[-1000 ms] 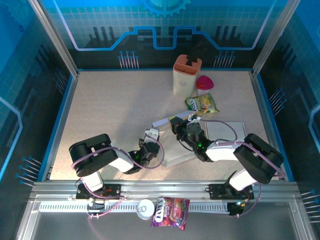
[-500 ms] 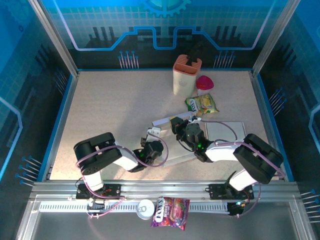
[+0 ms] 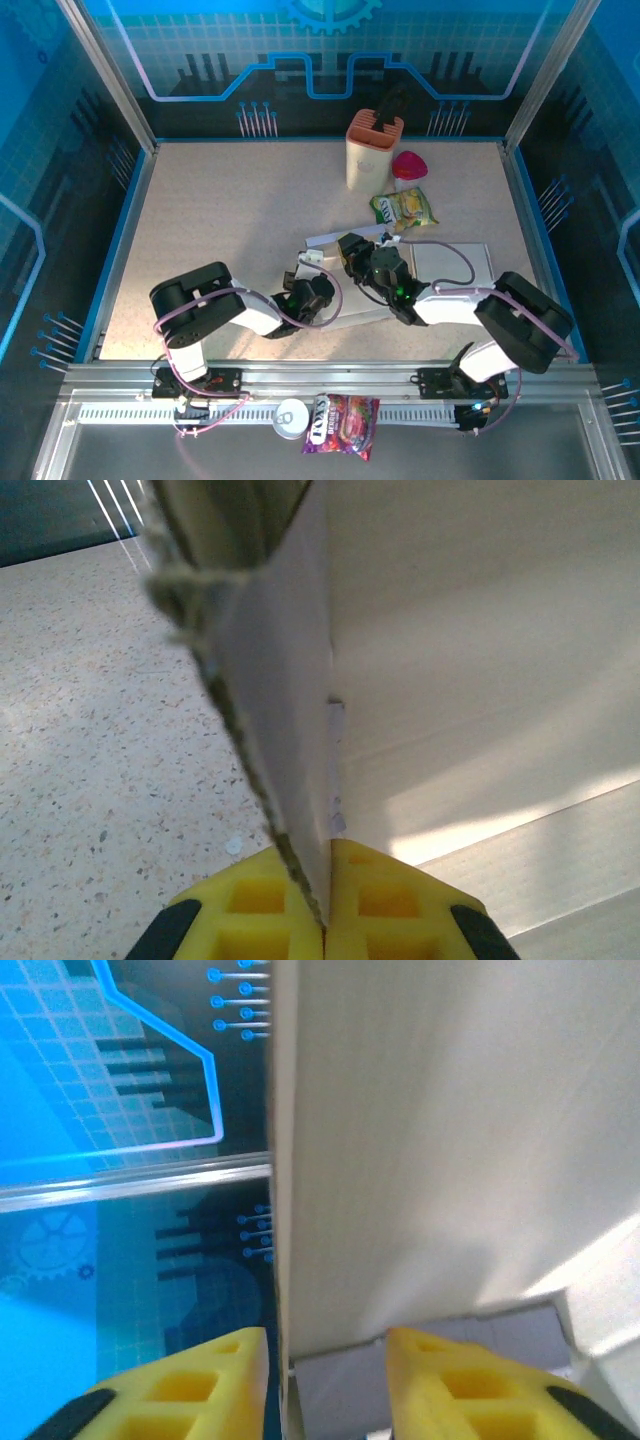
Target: Fold the paper box
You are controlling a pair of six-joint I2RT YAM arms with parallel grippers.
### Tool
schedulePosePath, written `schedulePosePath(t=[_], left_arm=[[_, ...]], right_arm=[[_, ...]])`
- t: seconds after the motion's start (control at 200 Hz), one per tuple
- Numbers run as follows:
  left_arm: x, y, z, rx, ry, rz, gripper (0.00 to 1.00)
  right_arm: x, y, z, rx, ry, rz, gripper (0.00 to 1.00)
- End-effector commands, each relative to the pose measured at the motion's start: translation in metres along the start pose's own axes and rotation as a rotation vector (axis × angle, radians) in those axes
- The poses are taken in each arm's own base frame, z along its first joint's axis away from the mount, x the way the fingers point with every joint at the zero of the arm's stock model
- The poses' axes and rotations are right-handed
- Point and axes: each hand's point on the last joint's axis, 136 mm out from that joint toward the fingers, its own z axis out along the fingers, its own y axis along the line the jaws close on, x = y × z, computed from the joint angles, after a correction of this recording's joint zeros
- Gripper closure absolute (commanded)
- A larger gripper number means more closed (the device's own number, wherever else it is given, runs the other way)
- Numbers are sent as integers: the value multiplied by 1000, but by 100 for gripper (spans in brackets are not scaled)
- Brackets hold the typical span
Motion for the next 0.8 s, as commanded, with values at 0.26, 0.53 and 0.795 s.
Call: schedulePosePath(t=[0.26,0.53,0.795], left_arm=[[-4,32,5,-47,-8,67,100],[7,56,1,8,25,112,100],[13,59,5,23,100,87,100]], right_arm=[[-14,85,-36,-118,109,-712,34],[-63,18,-52,5,39,-1078,63],[-95,-30,-39,75,25,-1110,65]])
